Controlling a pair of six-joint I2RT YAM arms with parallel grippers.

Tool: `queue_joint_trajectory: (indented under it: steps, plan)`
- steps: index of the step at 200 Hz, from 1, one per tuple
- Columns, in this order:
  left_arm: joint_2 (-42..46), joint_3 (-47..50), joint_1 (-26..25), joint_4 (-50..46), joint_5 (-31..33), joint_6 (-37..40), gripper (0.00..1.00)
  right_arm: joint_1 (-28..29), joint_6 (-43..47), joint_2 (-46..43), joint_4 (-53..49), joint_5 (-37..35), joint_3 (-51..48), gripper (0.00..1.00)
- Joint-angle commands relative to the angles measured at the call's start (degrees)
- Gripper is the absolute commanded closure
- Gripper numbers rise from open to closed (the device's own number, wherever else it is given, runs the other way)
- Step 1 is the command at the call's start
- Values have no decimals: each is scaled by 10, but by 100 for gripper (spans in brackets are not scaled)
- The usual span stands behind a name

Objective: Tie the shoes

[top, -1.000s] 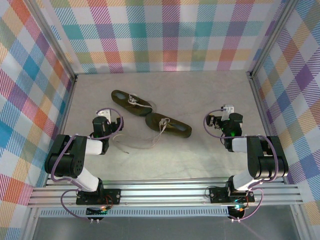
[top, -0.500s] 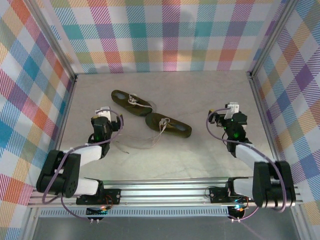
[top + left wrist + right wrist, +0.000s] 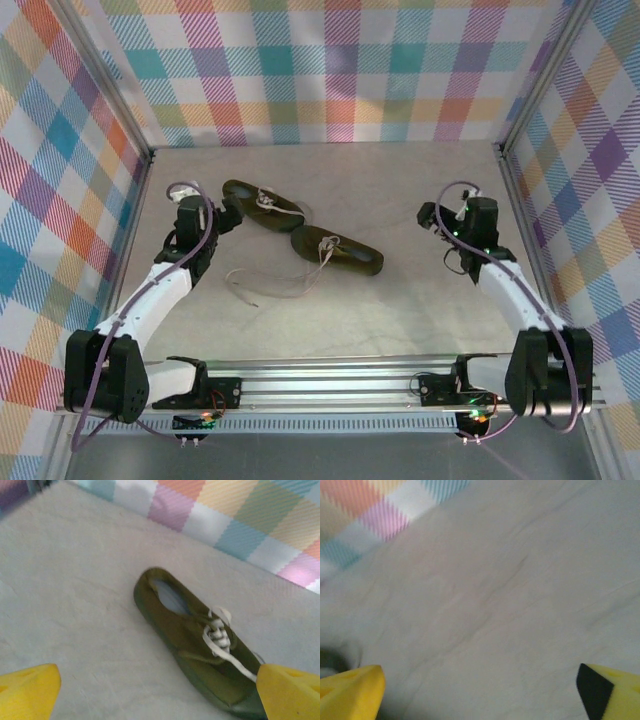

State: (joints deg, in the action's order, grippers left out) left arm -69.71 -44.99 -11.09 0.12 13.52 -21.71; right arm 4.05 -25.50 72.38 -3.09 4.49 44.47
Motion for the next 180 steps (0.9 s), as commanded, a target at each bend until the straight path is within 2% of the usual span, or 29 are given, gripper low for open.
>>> queue_joint_trajectory:
  steps: [1, 11, 32, 55, 91, 112, 145, 180]
  plan:
    - [2, -29, -51, -99, -17, -23, 0, 70, 88, 58, -120, 114, 84, 5]
    - [7, -36, -79, -113, 1, -13, 0, 102, 119, 82, -153, 98, 107, 7]
    - [20, -43, -118, -136, 9, -14, 0, 153, 171, 121, -199, 58, 142, 17]
    - [37, -37, -124, -140, 1, -28, 0, 183, 178, 165, -276, 3, 191, 26]
    - [35, -39, -125, -143, -13, -18, 0, 241, 196, 196, -324, -67, 211, 27]
    - [35, -35, -126, -138, -25, -18, 0, 253, 234, 230, -332, -106, 228, 30]
    - [37, -30, -126, -138, -34, -15, 0, 253, 287, 279, -315, -113, 257, 36]
    - [46, -22, -126, -143, -28, -16, 0, 253, 306, 327, -312, -110, 294, 36]
